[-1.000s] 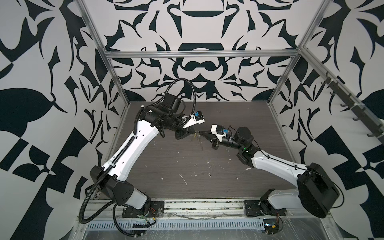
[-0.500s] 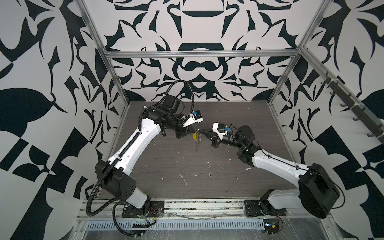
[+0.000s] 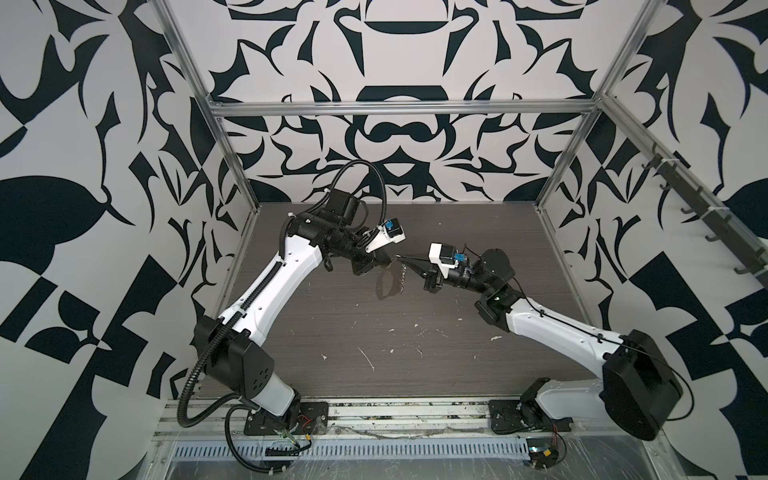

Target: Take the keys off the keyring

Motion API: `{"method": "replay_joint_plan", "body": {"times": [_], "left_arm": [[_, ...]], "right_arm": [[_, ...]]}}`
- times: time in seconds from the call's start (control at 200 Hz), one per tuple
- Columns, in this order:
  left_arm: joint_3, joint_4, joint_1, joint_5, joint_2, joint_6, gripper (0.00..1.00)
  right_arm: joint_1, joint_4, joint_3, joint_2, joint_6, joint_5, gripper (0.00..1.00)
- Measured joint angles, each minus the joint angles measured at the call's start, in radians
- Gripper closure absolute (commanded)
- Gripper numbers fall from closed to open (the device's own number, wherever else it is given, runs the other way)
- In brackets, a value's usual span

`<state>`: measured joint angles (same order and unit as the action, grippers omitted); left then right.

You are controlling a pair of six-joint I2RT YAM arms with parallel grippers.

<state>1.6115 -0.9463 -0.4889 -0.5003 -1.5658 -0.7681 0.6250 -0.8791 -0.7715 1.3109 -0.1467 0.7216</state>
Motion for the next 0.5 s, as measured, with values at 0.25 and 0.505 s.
{"method": "replay_joint_plan", "body": {"times": [0.25,0.505], "left_arm": [[-0.024,0.064,0.018,0.108,0.0,0.02,1.0],[-0.053,0.151,0.03,0.235,0.0,0.105,1.0]], "right_arm": [[-0.035,0.002,0.007,-0.013,-0.022,-0.008,1.0],[-0.095,0.079,0.075,-0.031,-0.093,-0.081,1.0]]}}
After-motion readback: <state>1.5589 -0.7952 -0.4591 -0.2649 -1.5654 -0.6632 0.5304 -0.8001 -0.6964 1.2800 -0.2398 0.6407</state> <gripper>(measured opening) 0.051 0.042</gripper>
